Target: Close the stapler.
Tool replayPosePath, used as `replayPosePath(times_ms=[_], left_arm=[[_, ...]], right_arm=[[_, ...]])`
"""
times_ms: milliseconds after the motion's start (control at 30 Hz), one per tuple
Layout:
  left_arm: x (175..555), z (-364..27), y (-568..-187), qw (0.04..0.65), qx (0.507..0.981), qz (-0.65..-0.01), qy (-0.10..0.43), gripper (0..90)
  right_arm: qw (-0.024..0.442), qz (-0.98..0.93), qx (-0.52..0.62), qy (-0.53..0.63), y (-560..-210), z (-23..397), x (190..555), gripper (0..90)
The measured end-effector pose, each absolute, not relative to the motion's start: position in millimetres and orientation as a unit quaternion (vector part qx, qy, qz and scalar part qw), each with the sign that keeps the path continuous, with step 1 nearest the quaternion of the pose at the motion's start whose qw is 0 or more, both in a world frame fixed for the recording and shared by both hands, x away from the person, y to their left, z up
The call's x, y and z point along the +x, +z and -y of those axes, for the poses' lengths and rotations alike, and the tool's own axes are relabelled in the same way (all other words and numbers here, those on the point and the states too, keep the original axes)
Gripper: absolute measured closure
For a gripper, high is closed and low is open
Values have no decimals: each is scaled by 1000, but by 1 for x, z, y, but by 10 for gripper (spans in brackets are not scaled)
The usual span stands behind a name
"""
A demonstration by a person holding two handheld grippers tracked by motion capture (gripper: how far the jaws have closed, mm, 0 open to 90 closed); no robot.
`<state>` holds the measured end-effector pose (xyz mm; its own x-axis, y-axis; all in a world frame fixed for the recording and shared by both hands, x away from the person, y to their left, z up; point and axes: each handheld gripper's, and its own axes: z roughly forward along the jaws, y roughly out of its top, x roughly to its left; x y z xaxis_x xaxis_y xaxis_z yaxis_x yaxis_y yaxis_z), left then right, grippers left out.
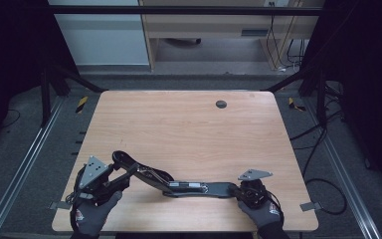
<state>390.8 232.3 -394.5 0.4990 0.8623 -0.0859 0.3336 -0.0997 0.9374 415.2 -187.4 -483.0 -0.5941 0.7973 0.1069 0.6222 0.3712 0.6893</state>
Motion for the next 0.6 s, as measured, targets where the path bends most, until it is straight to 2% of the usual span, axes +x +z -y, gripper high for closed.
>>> replayPosePath(times_ms=[600], left_arm=[[388,-228,-389,521,696,-430,243,549]], right_arm=[[124,-815,439,357,-484,185,416,900]])
